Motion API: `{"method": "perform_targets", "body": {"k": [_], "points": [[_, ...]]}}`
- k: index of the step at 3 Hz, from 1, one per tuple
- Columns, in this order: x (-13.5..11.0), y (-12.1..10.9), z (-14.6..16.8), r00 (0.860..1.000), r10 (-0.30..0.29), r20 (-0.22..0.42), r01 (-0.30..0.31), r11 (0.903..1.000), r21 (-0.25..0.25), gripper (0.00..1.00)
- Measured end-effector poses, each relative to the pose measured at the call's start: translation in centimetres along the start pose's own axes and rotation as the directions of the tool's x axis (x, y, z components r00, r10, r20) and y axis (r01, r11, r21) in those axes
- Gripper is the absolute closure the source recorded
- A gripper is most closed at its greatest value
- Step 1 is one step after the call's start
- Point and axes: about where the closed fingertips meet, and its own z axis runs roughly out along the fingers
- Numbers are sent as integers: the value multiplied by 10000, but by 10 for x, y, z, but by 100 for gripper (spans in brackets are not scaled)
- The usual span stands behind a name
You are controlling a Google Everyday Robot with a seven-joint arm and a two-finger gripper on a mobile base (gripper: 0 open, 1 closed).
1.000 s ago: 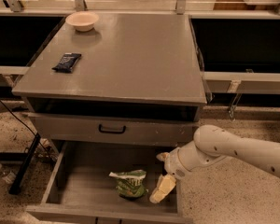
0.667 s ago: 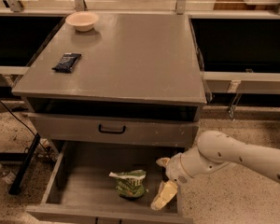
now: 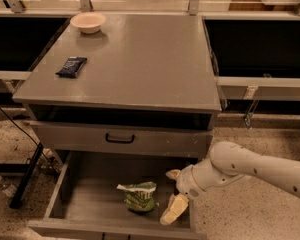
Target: Pick green jalapeno chip bag from middle drawer and place on counter
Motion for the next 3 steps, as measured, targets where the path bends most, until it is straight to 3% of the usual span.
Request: {"method": "perform_targets", "body": {"k": [1, 2, 3], "points": [[-13, -23, 28, 9986, -25, 531, 43, 9994, -339, 0], [-13, -22, 29, 9986, -27, 530, 46, 9994, -346, 0], [-13, 1, 42, 9974, -353, 631, 394, 9972, -643, 0]]}}
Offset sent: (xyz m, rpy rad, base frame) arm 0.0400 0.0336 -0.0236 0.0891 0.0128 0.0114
